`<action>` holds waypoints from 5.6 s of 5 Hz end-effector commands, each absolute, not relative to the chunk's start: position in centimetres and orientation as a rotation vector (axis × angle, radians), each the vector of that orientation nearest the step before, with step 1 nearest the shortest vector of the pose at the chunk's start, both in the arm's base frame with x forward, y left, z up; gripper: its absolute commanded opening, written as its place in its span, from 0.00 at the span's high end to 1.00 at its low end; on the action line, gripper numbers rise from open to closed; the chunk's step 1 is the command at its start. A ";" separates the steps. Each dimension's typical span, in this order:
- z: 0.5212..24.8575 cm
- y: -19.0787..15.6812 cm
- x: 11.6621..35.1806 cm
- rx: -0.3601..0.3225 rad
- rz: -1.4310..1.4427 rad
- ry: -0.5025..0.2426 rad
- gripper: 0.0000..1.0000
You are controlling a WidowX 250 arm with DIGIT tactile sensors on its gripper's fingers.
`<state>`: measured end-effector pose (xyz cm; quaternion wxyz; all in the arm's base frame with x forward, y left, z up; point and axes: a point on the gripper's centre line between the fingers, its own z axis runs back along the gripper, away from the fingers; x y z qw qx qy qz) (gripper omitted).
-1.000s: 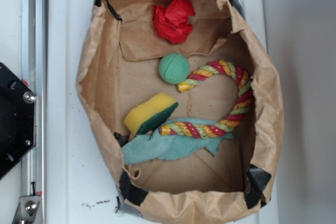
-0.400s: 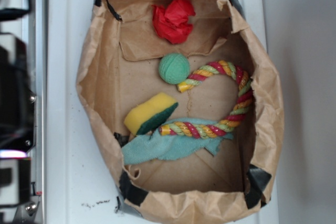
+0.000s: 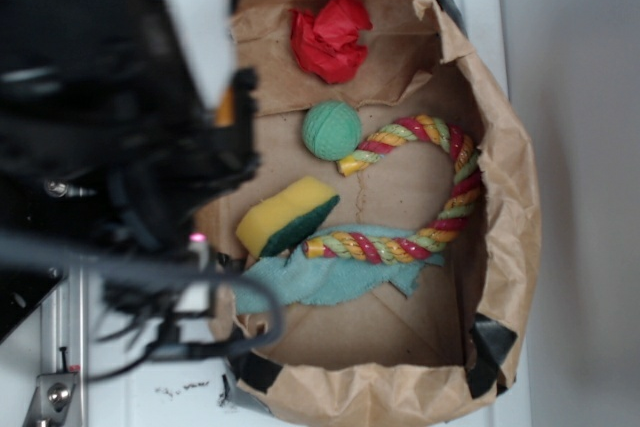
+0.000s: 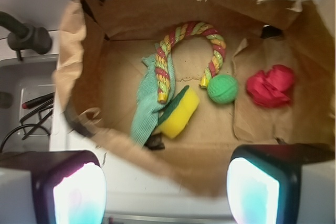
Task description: Grab the green sponge.
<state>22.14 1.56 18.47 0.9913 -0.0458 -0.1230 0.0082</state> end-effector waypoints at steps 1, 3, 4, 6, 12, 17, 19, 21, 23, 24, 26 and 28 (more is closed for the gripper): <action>17.6 3.8 23.2 -0.083 0.081 -0.245 0.00; 17.6 3.8 23.2 -0.083 0.081 -0.245 0.00; 17.6 3.8 23.2 -0.083 0.081 -0.245 0.00; 15.8 2.8 26.0 -0.056 0.183 -0.204 0.00; 12.0 1.3 26.7 -0.106 0.415 -0.178 0.00; 7.9 0.3 26.8 -0.160 0.312 -0.202 0.00; 5.3 -1.0 25.6 -0.166 0.261 -0.130 0.00; 4.9 -2.3 25.9 -0.184 0.218 -0.135 0.00; 4.9 -2.0 26.1 -0.142 0.229 -0.150 1.00; 6.2 -1.5 26.5 -0.142 0.225 -0.173 1.00; 11.3 -0.1 27.4 -0.054 0.180 -0.213 1.00; 15.5 -1.4 29.7 0.109 -0.208 -0.373 1.00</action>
